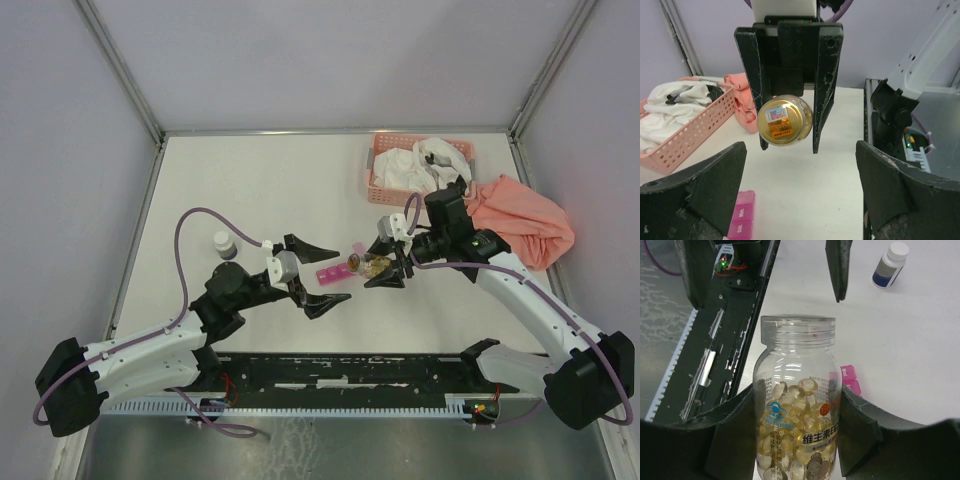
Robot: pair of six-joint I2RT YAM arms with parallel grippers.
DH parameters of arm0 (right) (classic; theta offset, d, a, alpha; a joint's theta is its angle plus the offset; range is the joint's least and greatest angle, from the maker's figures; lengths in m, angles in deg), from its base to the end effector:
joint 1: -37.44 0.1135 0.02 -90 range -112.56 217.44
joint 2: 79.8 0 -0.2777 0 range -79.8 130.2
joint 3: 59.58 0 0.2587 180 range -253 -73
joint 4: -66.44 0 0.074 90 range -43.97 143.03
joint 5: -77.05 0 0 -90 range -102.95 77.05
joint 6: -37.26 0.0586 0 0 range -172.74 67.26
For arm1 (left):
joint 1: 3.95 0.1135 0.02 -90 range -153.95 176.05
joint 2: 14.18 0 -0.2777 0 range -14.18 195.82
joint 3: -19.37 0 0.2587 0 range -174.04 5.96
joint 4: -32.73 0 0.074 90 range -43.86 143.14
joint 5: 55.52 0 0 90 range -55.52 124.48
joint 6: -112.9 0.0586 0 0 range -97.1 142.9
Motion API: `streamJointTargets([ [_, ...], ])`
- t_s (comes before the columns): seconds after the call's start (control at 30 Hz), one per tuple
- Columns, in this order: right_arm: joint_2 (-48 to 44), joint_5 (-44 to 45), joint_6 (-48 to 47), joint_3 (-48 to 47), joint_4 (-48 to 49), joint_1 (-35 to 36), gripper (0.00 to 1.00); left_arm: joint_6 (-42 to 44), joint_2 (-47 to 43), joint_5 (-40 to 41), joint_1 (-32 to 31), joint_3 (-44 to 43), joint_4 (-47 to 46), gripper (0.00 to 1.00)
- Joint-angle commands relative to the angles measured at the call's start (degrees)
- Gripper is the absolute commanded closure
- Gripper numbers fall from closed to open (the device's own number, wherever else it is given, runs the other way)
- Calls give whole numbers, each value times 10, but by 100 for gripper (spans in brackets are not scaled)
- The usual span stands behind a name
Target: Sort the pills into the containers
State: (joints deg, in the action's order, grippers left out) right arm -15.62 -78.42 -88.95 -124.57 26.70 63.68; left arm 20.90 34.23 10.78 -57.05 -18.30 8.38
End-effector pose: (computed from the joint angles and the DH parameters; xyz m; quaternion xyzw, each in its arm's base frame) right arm 0.1865 0.1514 0.3053 -0.5928 0.5282 0.4546 0.4036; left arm 0.1096 -0.1852 0.3030 0.4066 0.4764 -0.4683 0.6232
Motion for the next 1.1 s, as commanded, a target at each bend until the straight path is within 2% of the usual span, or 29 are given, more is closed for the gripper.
streamJointTargets([
  [0.0,9,19,-108,-47,-82,12,98,94,29,-22,2,-20,-33,5],
  [0.23,22,35,-146,-60,-122,26,98,136,52,9,3,-13,-49,8],
  [0.53,26,50,-153,-61,-127,32,98,109,68,-3,2,-12,-69,21],
  [0.63,26,51,-154,-61,-126,31,98,105,77,-12,2,-18,-68,31],
  [1.07,27,57,-153,-61,-127,34,98,91,115,-30,3,-48,-55,36],
])
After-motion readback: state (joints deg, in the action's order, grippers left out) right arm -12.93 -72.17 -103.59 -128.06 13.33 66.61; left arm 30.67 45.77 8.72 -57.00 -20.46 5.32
